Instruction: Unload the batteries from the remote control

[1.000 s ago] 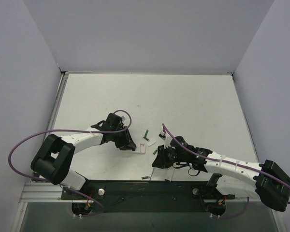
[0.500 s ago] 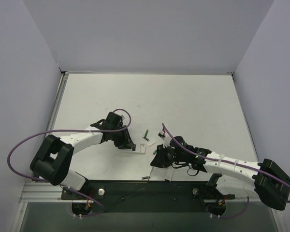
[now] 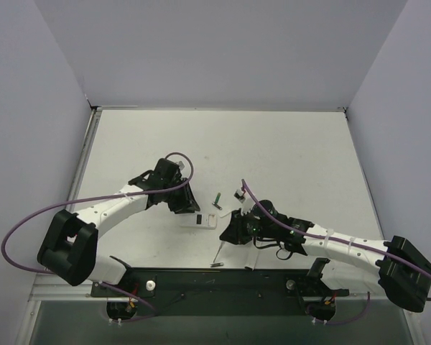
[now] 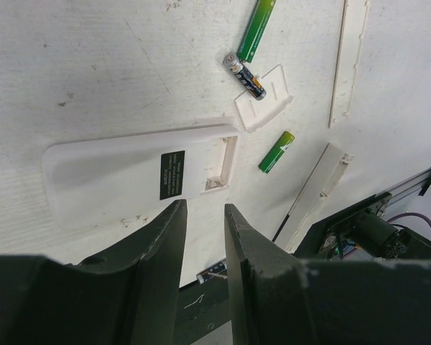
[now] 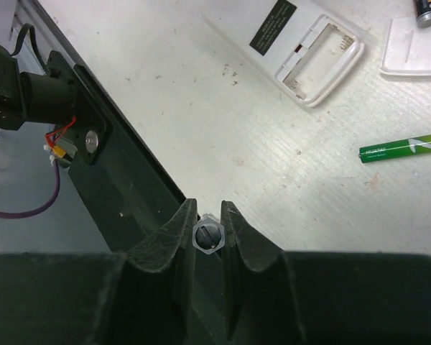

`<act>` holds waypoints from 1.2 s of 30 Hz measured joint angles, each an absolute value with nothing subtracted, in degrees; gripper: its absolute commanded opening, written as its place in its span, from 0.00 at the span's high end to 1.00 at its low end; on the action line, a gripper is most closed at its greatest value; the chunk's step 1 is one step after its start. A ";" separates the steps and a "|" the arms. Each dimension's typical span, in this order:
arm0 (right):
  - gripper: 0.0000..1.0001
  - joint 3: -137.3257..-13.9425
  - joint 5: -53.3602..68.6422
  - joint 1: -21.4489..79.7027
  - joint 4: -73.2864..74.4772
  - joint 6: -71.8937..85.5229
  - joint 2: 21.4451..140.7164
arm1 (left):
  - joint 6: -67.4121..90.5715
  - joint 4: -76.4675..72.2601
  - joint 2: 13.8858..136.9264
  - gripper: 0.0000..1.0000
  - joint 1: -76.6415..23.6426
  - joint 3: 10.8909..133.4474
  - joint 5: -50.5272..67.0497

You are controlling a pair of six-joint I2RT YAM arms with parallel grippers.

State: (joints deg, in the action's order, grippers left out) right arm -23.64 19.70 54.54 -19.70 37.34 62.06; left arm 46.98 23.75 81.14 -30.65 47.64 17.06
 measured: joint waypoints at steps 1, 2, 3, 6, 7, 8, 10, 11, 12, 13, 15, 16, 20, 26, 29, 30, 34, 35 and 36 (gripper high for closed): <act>1.00 -23.73 19.42 54.54 -19.46 37.19 62.04 | 46.74 24.25 80.82 0.62 -30.63 47.88 16.75; 1.00 -23.75 19.00 54.54 -19.14 36.95 62.06 | 46.44 24.82 80.38 0.62 -30.55 48.10 16.56; 1.00 -23.77 18.57 54.54 -18.68 36.62 62.04 | 46.15 25.21 79.85 0.62 -30.44 48.23 16.32; 1.00 -24.08 17.78 54.54 -17.28 35.75 62.06 | 45.58 26.61 78.30 0.62 -29.74 48.84 15.79; 1.00 -24.27 17.67 54.54 -16.80 35.51 62.04 | 45.41 26.85 77.93 0.62 -29.43 49.04 15.59; 1.00 -24.60 17.45 54.52 -16.25 35.31 62.04 | 45.21 26.96 77.60 0.62 -29.19 49.15 15.38; 1.00 -25.34 17.30 54.52 -15.46 34.74 61.91 | 44.73 27.40 77.25 0.62 -28.77 49.32 15.03; 1.00 -25.65 17.28 54.54 -15.20 34.52 61.73 | 44.56 27.51 77.19 0.62 -28.64 49.34 14.90; 1.00 -26.04 17.23 54.54 -14.92 34.28 61.41 | 44.45 27.68 77.19 0.62 -28.47 49.34 14.81; 1.00 -26.74 17.19 54.54 -14.24 33.98 60.99 | 44.34 27.81 77.19 0.62 -28.36 49.32 14.76; 1.00 -28.16 17.28 54.54 -13.54 33.41 60.53 | 44.27 27.90 77.19 0.62 -28.29 49.30 14.76; 1.00 -28.75 17.45 54.54 -13.41 33.17 60.38 | 44.27 27.88 77.19 0.62 -28.27 49.30 14.76; 1.00 -29.19 19.03 55.16 -13.43 32.88 59.77 | 44.23 27.90 77.19 0.62 -28.21 48.97 14.76; 1.00 -28.05 23.14 57.30 -13.52 32.91 59.96 | 44.21 27.90 77.19 0.62 -28.01 48.56 14.76; 1.00 -27.97 24.34 58.67 -13.69 32.86 61.19 | 44.21 27.86 77.19 0.62 -28.01 48.56 14.76; 1.00 -27.94 24.49 59.09 -13.76 32.84 61.71 | 44.21 27.86 77.19 0.62 -28.01 48.56 14.79; 1.00 -27.77 23.83 60.20 -13.54 32.12 62.89 | 44.21 27.86 77.19 0.62 -28.01 48.56 14.79; 1.00 -27.77 23.49 60.42 -13.41 31.77 62.92 | 44.21 27.86 77.19 0.62 -28.01 48.56 14.79; 1.00 -27.77 23.09 60.49 -13.34 31.38 62.92 | 44.21 27.86 77.19 0.62 -28.01 48.56 14.79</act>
